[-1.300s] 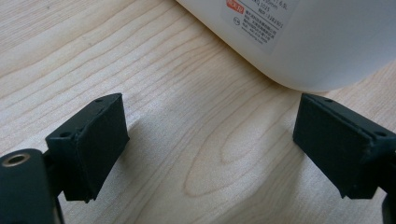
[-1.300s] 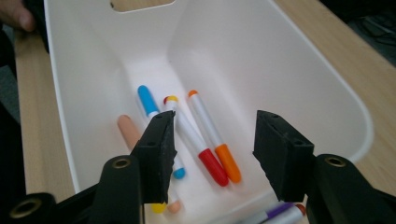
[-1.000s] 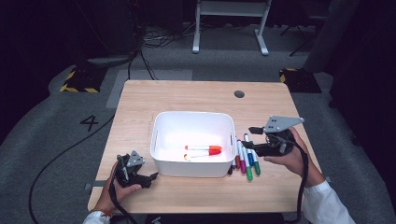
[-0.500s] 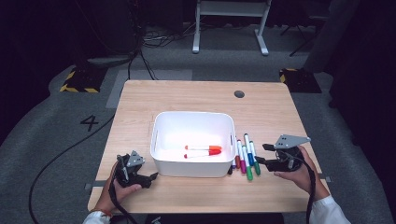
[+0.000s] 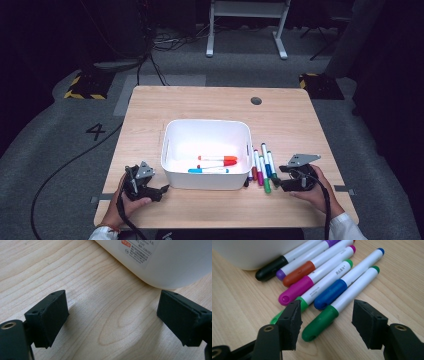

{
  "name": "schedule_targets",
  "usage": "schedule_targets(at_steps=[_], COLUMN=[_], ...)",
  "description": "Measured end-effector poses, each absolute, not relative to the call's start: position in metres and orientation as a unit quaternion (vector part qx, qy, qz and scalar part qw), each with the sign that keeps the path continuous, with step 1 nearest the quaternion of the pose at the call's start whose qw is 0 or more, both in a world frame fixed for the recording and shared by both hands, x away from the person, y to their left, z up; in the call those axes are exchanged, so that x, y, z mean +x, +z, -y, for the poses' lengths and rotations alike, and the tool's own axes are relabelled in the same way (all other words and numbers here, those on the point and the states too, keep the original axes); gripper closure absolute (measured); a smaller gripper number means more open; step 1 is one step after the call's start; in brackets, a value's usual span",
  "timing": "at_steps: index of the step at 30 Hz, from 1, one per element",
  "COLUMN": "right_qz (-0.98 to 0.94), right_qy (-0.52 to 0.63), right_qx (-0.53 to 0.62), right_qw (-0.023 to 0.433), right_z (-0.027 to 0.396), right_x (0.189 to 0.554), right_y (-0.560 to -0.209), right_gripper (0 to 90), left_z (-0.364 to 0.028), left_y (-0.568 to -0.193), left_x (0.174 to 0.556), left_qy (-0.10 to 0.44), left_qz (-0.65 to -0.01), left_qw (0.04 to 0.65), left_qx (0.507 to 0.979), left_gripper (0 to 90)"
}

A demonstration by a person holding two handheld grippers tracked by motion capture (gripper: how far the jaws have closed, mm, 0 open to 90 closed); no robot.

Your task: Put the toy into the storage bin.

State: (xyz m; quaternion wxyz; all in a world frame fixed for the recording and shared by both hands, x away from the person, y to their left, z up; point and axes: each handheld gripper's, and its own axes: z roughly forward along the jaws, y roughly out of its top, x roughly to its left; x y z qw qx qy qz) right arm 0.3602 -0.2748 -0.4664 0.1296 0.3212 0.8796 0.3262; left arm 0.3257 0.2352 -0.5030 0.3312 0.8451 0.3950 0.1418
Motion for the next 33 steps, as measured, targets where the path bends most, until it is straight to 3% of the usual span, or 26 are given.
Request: schedule_targets(at_steps=[12,23,33], right_qz=[-0.871,-0.853,-0.842], right_qy=[0.3,0.299,0.306], right_qx=[0.365,0.402,0.414], right_qw=[0.136,0.148,0.164], right_z=[0.294,0.314,0.321], right_x=[0.372,0.375,0.379], right_y=[-0.478,-0.483,-0.485], right_gripper=[44.7,70.6,74.8], left_z=[-0.235,-0.235,-0.235], left_y=[-0.503,-0.503,-0.503], left_x=[0.326,0.326,0.326], left_qy=[0.142,0.142,0.142], left_qz=[-0.395,-0.395,-0.395], left_qw=[0.331,0.332,0.331], left_qx=[0.845,0.845,0.845], left_gripper=[10.2,10.2,10.2])
